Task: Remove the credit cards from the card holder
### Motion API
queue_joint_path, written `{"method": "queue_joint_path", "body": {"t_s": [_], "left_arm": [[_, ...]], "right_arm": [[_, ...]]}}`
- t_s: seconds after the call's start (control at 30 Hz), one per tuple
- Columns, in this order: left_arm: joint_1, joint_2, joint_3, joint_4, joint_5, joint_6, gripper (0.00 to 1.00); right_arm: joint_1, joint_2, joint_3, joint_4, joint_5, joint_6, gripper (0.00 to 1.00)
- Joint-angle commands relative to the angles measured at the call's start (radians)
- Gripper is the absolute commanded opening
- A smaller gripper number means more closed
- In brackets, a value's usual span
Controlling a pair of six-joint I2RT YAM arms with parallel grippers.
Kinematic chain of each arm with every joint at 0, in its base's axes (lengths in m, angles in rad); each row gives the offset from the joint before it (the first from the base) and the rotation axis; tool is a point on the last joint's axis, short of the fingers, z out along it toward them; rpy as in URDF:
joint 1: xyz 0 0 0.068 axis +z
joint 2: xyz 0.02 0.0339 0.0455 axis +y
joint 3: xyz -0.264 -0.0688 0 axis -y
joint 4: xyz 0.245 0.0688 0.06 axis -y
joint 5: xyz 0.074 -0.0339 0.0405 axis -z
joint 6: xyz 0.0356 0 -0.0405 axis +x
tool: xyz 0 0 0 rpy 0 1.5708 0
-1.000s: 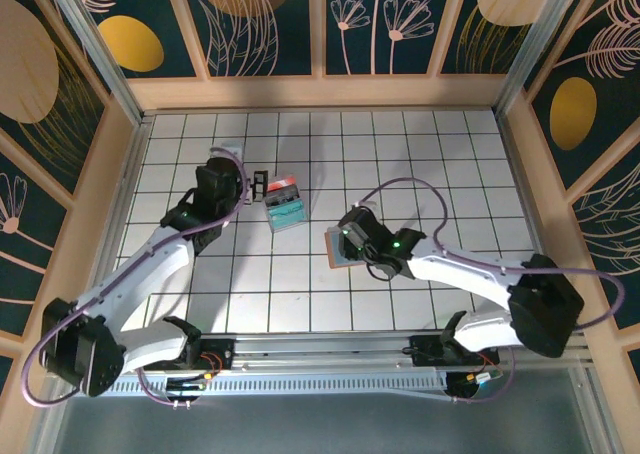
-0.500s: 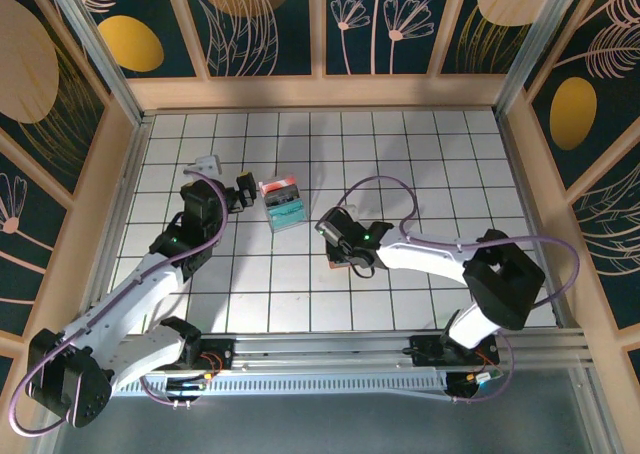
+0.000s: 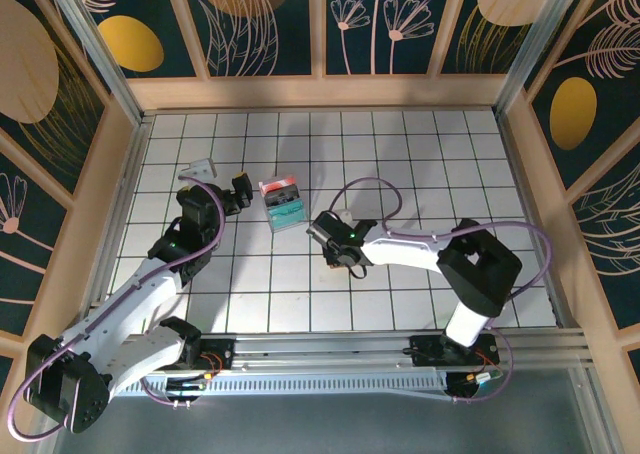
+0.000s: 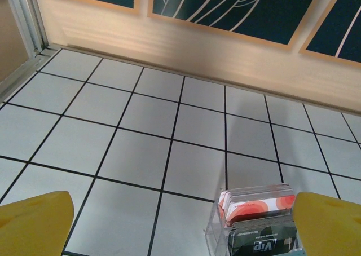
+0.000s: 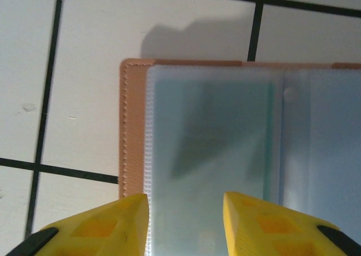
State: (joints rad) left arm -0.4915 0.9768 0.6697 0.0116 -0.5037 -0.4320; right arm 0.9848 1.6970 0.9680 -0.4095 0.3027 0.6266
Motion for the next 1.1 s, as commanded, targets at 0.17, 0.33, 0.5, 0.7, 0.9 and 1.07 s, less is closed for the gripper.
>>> {"method": "queue_joint_path", "body": {"t_s": [0.17,0.33,0.5,0.7,0.9,1.07], "left_arm": [[-0.005,0.013,-0.003,0.028,-0.009,-0.007,0.99],[-0.005,0.014,0.006,0.025,-0.003,-0.002,0.99],[-0.005,0.011,0.009,0.021,0.009,0.0,0.99],[-0.005,0.008,0.014,0.018,0.01,0.004,0.99],[-0.005,0.004,0.015,0.013,0.02,0.01,0.99],[-0.005,0.001,0.021,0.019,0.048,0.025,0.99]], "right_arm": [[0.008,0.032,-0.009,-0.025,0.011,0.018,0.46],[0.009,0.034,-0.03,-0.021,0.0,0.031,0.47],[0.008,0.026,-0.058,0.001,0.001,0.048,0.38],[0.006,0.026,-0.069,0.009,0.003,0.053,0.31],[0.003,0.01,-0.059,0.007,0.019,0.054,0.17],[-0.004,-0.042,-0.05,0.024,0.038,0.057,0.08]]}}
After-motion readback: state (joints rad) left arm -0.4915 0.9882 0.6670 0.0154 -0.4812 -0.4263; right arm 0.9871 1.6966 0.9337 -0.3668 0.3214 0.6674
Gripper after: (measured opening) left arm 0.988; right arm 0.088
